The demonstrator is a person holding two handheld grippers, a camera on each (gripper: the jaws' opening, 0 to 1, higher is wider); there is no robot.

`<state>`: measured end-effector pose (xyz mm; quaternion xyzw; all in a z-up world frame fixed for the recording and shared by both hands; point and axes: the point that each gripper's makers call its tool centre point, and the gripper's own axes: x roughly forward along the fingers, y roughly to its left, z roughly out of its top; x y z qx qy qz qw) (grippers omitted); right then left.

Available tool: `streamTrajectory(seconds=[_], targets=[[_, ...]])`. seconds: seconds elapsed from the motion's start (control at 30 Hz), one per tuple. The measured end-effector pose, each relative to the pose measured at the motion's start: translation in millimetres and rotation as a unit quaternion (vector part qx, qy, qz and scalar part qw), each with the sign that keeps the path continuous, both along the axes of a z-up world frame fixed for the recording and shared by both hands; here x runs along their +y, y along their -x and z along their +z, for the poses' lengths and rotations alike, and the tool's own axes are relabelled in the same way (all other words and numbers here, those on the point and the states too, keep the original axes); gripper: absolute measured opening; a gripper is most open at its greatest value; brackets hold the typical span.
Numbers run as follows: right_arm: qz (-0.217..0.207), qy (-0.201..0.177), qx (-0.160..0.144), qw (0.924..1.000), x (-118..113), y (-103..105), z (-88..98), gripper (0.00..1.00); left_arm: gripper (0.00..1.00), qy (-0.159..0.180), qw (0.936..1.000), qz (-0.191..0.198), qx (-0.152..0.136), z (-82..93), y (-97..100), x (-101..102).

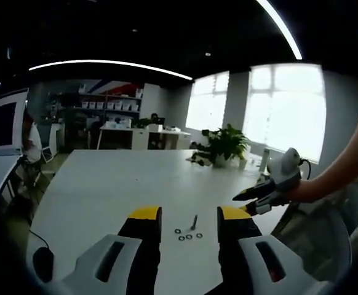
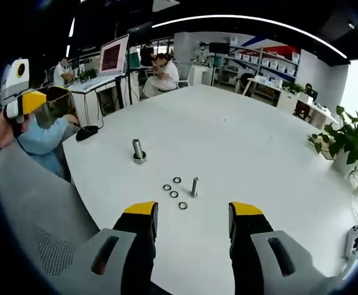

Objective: Place the washer onto the threaded stud by aligning its center hole with the stud, sliding it down to the base, and recovering from edge contact or off-axis alignment until the washer reaches the visible bottom stop.

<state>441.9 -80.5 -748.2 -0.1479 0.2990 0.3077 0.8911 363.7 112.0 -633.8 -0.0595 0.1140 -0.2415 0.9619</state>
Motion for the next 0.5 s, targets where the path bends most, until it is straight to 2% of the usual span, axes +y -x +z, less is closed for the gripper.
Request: streamTrajectory(seconds=[0.5], targets=[[0.013,0.004,0.033,0.9994,10.6,-3.9,-25.2,0.43,0.34,-0.008,0.9999,0.011,-0.002,-0.2,-1.1,4.9]])
